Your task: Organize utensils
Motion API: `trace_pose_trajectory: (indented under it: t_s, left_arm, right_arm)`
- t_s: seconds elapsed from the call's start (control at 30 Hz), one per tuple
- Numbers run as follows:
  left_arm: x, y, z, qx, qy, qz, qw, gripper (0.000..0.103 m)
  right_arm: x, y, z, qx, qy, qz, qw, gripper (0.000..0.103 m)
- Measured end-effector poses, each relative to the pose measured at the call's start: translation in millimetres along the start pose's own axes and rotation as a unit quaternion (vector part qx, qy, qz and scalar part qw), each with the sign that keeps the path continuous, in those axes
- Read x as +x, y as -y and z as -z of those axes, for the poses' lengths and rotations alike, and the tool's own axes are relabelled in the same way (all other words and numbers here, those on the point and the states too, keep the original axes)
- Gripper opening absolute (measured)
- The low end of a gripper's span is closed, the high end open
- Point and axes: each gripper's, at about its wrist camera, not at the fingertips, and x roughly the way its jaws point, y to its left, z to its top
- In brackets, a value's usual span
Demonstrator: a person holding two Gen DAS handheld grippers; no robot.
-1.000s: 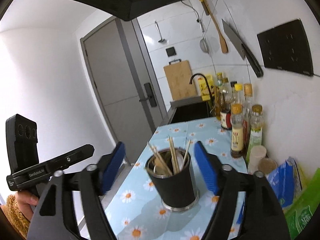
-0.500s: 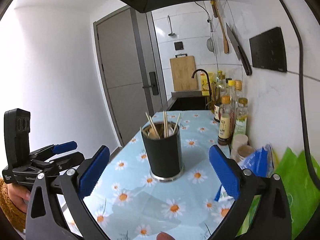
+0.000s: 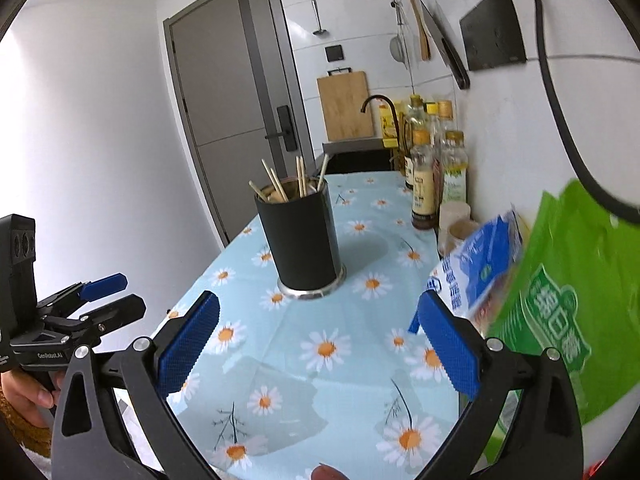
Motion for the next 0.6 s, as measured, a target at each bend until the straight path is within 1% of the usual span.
trace_pose_trajectory:
  t_s: [0.17,0.3,0.6]
  left_arm:
    - [0.4,4.1,8.7,0.008,-0.007,0.001,0.9999,0.096]
    - [3.0,2.8,12.9,0.002,-0.019,0.008,0.9998,0.096]
    - [7.1,1.7,14.2,0.006,-0.029,0.015,0.9995,0.096]
  right_arm:
    - [-0.2,1.5,11.3,0.009,-0.010,0.003,1.000,0.098]
    - [3.0,-3.8,13.8,0.001,-0.015,0.014,1.000,0.098]
    - [8.1,-8.1,17.5,-0.001,-0.026,0.011,1.000,0.098]
